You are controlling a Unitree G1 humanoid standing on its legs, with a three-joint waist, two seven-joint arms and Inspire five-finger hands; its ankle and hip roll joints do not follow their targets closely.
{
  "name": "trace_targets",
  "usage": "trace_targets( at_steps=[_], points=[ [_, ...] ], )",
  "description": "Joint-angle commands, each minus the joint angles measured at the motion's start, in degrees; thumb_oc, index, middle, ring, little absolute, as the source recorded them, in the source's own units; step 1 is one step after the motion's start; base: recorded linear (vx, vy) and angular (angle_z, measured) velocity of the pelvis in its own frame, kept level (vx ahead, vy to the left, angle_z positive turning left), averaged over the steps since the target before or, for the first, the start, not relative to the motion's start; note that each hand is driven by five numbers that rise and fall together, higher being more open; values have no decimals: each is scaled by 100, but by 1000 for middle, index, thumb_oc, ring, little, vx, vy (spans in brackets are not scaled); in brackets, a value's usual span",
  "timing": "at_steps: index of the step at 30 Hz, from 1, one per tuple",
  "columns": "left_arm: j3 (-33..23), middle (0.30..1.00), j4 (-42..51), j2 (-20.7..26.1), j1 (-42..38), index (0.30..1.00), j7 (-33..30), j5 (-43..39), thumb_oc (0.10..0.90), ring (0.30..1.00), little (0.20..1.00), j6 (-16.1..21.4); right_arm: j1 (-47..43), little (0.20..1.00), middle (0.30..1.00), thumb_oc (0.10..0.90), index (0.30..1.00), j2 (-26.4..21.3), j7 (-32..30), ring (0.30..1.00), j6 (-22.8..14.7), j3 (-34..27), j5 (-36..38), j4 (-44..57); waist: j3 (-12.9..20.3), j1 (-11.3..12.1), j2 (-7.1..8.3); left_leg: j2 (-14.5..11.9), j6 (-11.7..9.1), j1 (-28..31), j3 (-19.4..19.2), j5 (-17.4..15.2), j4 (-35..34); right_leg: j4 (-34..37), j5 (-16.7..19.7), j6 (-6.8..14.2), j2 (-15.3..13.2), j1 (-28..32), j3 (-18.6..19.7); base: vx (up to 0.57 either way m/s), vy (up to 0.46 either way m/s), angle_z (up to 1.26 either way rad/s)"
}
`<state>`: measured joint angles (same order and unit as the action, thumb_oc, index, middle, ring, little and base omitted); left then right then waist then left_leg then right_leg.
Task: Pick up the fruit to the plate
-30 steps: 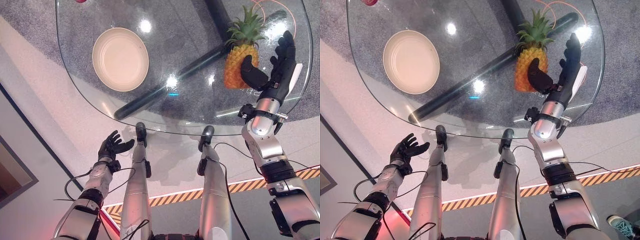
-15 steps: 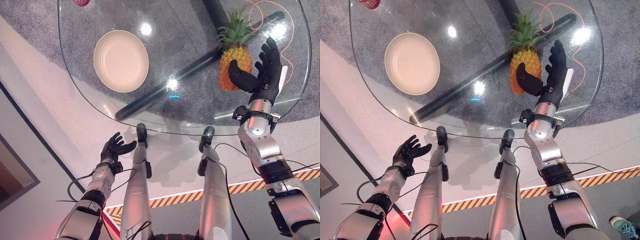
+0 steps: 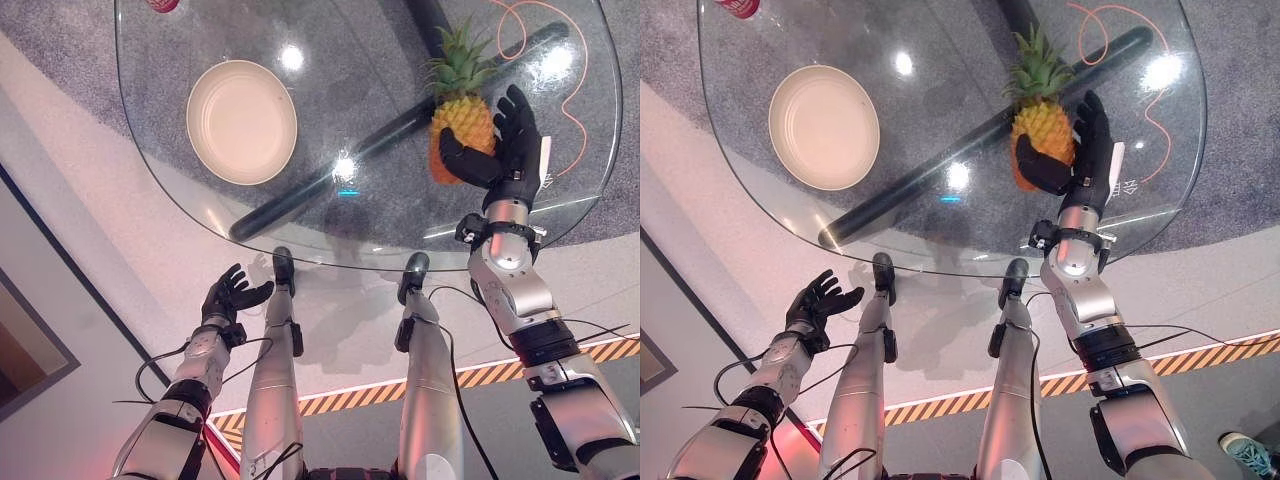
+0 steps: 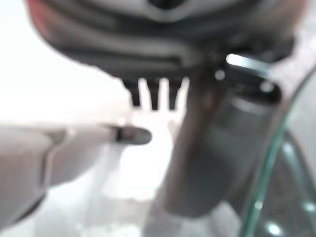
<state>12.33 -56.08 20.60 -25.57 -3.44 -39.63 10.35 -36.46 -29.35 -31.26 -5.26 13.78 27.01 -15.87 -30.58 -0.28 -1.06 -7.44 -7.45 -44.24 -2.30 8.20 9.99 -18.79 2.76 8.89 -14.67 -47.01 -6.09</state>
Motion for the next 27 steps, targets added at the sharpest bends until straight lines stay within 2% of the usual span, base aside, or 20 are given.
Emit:
trace_targets(
  at_steps=[1, 8, 18, 25, 26, 27],
  points=[
    [-205, 900, 55, 111, 526, 900, -183, 67, 800, 900, 900, 76, 603, 900, 900, 800, 900, -186, 141, 900, 184, -9, -97, 337, 78, -33, 95, 233, 152, -154, 25, -355, 431, 367, 289, -88, 181, -1, -245, 0, 0, 0],
    [-234, 900, 136, 157, 568, 900, -213, 31, 800, 900, 900, 83, 816, 900, 900, 800, 900, -313, 247, 900, 443, 31, -256, 534, 78, -78, 146, 216, 146, -174, 21, -339, 413, 370, 298, -80, 205, -26, -239, 0, 0, 0],
    [-268, 900, 149, 195, 574, 900, -210, 41, 800, 900, 900, 78, 960, 900, 900, 800, 900, -375, 326, 900, 604, 43, -362, 551, 78, -101, 188, 206, 144, -173, 16, -329, 383, 401, 313, -69, 224, -22, -230, 0, 0, 0],
    [-274, 900, 198, 257, 573, 900, -197, 12, 800, 900, 900, 23, 945, 900, 900, 800, 900, -448, 278, 900, 919, 99, -648, 524, 78, -94, 179, 194, 142, -204, 22, -338, 420, 373, 302, -65, 212, -46, -231, 0, 0, 0],
    [-280, 900, 203, 253, 573, 900, -198, 15, 800, 900, 900, 22, 939, 765, 785, 665, 785, -455, 269, 785, 957, 108, -728, 527, 78, -92, 179, 191, 144, -202, 19, -337, 411, 375, 305, -65, 213, -47, -233, 0, 0, 0],
    [-277, 900, 213, 256, 573, 900, -199, 8, 800, 900, 900, 20, 931, 543, 594, 443, 594, -471, 260, 594, 986, 112, -780, 529, 78, -92, 178, 193, 146, -206, 17, -335, 409, 379, 308, -63, 213, -50, -233, 0, 0, 0]
  ],
)
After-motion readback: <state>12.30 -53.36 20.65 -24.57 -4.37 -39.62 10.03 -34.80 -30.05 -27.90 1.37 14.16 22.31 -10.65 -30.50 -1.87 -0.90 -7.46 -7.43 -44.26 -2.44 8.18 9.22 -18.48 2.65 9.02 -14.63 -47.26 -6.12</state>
